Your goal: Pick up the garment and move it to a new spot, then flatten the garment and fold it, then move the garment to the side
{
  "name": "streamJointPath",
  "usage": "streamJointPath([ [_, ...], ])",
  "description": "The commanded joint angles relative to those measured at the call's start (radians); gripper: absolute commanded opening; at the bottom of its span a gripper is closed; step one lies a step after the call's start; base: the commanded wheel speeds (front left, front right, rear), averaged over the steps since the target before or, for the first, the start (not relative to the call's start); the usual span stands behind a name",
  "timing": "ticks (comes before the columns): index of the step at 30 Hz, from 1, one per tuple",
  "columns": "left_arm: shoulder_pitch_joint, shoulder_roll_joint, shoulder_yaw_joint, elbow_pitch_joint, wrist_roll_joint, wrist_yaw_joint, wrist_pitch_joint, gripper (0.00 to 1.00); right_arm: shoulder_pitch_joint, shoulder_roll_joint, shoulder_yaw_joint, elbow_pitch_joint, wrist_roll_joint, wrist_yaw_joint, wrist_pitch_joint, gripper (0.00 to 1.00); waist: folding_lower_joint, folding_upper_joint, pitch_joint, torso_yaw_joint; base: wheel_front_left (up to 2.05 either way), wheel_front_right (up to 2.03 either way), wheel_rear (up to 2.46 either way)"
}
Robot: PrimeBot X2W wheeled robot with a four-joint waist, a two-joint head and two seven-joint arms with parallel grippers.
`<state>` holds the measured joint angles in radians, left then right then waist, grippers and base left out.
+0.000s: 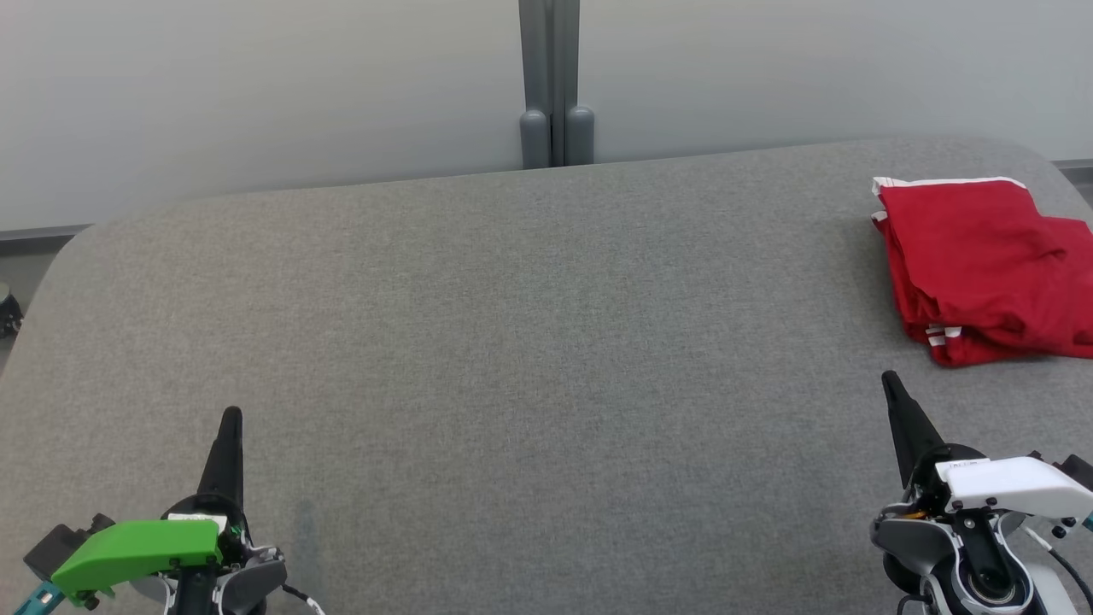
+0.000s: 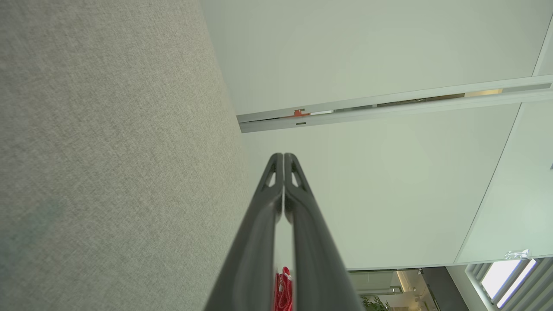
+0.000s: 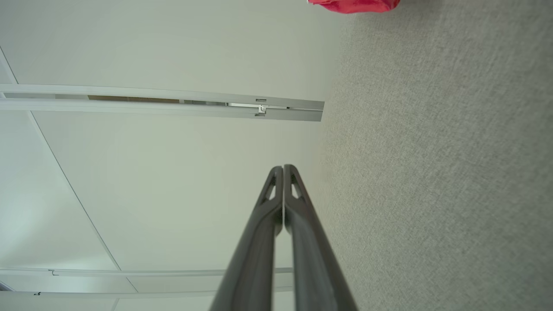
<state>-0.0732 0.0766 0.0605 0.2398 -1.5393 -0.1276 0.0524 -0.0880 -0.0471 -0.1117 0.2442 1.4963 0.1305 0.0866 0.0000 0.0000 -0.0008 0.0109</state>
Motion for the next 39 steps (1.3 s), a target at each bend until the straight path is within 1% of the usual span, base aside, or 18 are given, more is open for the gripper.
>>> streamJointPath([
  [1,-0.026,0.004,0.005,0.001,-0.02,-0.005,0.009,0.0,-0.016,-0.005,-0.002,-0.001,0.023,0.0,0.007,0.0,0.0,0.0,0.0,-0.001,0.0,0.0,0.0],
  [15,-0.042,0.001,0.02,0.005,-0.107,-0.005,0.035,0.0,-0.025,-0.005,-0.003,0.001,0.12,0.0,0.031,0.0,0.0,0.0,0.004,-0.011,0.0,0.0,0.0],
  [39,-0.042,-0.007,0.028,0.005,-0.095,-0.005,0.042,0.0,-0.024,-0.005,-0.003,0.001,0.119,0.0,0.031,0.0,0.0,0.0,0.004,-0.011,0.0,0.0,0.0],
])
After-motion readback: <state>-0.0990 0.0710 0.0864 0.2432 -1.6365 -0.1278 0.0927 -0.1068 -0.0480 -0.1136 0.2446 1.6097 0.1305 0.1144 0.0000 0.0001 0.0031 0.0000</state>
